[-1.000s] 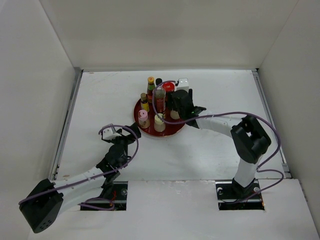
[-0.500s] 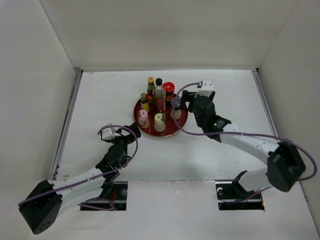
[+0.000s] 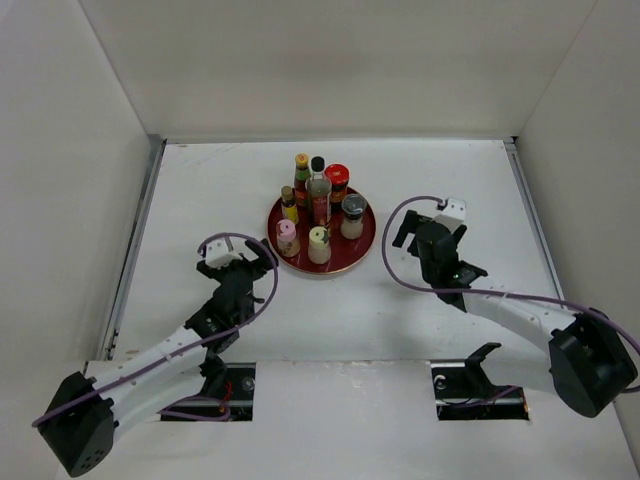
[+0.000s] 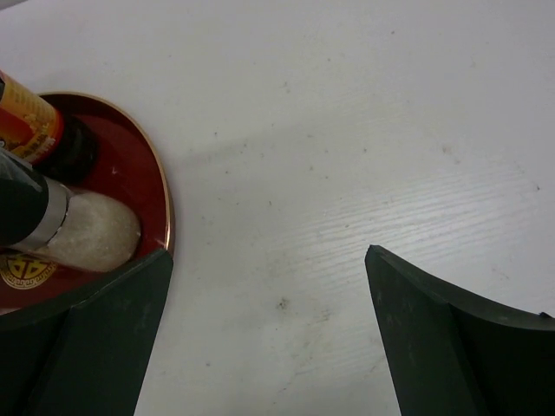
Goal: Organize the condiment bottles
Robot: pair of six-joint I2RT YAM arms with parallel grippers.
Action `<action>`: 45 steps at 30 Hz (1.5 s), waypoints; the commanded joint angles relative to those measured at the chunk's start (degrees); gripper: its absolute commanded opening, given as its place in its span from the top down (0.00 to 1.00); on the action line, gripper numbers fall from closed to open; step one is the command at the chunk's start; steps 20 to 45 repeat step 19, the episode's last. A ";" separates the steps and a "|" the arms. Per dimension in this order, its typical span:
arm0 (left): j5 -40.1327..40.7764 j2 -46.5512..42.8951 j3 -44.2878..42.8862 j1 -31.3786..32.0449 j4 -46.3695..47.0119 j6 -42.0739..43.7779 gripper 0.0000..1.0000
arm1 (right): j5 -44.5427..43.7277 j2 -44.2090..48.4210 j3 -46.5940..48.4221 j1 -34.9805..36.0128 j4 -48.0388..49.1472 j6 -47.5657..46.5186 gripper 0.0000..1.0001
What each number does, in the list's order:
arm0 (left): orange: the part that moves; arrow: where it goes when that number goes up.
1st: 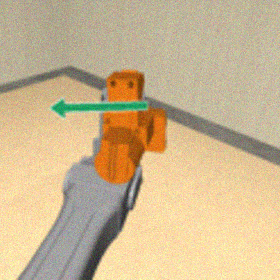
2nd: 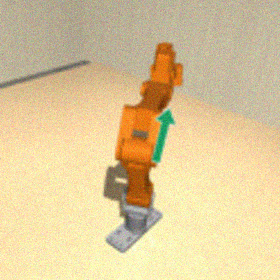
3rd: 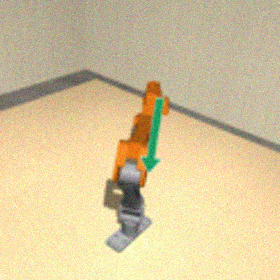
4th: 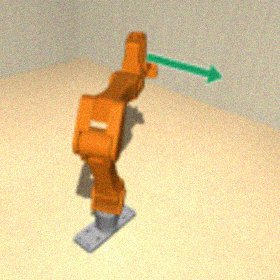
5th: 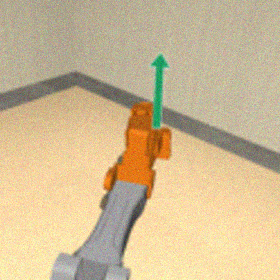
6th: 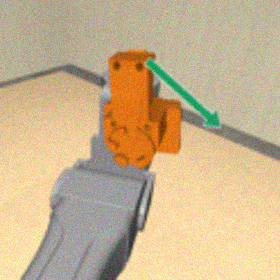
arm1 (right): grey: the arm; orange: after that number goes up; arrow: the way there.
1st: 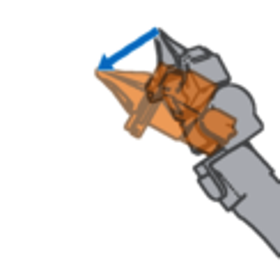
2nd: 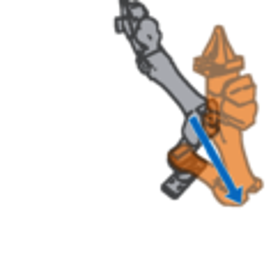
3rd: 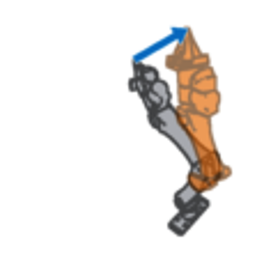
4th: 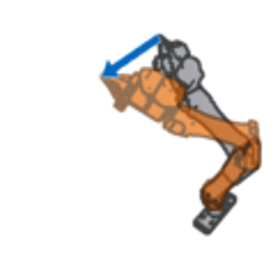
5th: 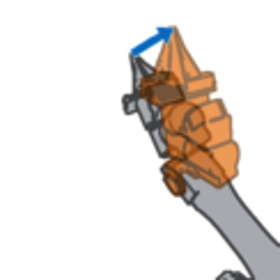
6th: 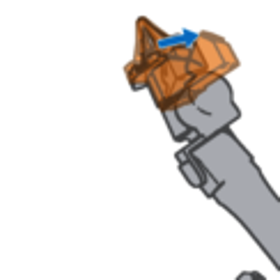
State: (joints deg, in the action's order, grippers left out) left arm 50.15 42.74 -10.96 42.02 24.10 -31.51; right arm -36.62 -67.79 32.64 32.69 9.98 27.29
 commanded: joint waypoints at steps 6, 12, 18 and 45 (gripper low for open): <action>-0.75 -1.88 -15.66 -2.34 -25.58 -4.00 0.00 | -0.03 -1.02 -0.04 -1.27 1.10 10.94 0.00; -7.07 1.54 -23.65 -0.50 -30.15 -5.23 0.00 | -1.26 -3.40 -0.74 -0.13 3.64 14.11 0.00; -6.65 7.44 -30.26 -1.90 -36.23 -5.14 0.00 | 0.67 -2.88 -1.88 -0.21 2.25 13.14 0.00; -5.69 7.18 -29.82 -2.16 -35.62 -5.14 0.00 | 0.76 -1.66 -2.14 -0.30 1.72 13.05 0.00</action>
